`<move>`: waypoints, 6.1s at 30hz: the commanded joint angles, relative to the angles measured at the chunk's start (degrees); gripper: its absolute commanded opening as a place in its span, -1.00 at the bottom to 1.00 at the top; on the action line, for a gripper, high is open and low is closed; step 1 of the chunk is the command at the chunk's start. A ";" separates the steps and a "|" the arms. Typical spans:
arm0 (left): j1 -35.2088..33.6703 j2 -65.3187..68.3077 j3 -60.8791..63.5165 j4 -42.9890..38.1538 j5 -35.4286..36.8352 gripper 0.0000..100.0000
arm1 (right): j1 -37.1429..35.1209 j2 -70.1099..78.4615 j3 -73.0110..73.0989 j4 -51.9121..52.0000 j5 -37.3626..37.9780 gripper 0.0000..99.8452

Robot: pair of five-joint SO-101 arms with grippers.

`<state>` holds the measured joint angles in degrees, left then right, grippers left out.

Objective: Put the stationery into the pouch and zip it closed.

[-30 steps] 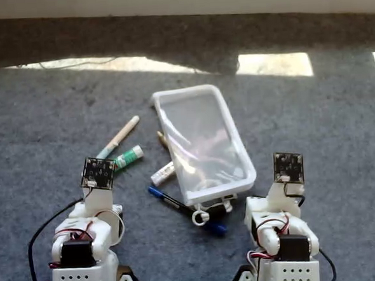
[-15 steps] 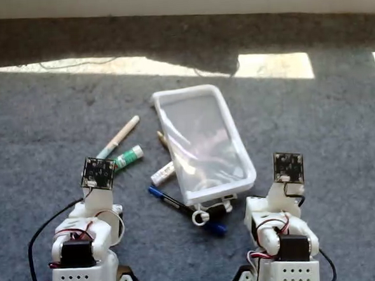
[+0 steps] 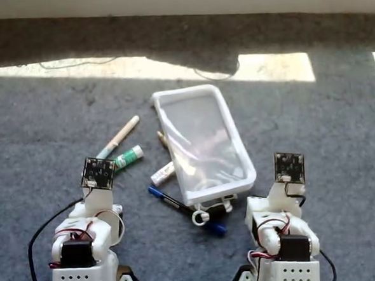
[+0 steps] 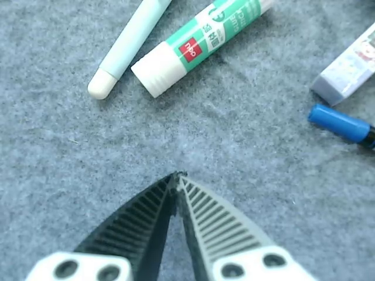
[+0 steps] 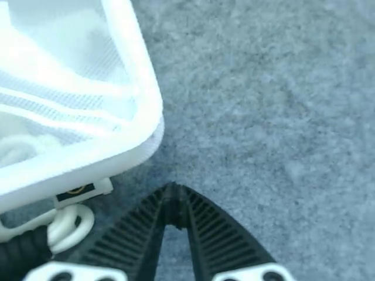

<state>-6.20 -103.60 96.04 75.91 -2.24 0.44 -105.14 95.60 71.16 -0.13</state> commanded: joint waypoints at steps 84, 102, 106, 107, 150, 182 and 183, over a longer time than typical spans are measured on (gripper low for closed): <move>1.10 -0.66 1.10 0.44 0.53 -0.99 | -47.96 55.52 -32.66 -3.30 25.93 -0.49; 1.10 -0.66 1.10 0.44 0.53 -0.99 | -44.88 62.55 -28.26 -11.03 25.93 -0.60; 1.10 -0.66 1.10 0.44 0.53 -0.99 | -41.54 62.55 -27.65 -12.62 26.20 -0.60; 1.10 -0.66 1.10 0.44 0.53 -0.99 | -41.36 62.55 -27.56 -12.62 26.20 -0.60; 2.33 -0.84 -10.42 -5.63 0.44 -0.99 | -37.49 50.95 -66.68 3.21 20.66 -0.99; 20.62 -0.75 -32.22 -3.96 18.99 -0.38 | -43.38 51.03 -69.14 3.21 22.24 -0.99; 20.62 -0.75 -32.13 -4.13 18.99 -0.38 | -43.38 51.03 -69.14 3.21 22.15 -0.99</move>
<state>12.79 -104.04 66.59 70.73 15.52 -42.64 -52.40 29.58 74.33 21.49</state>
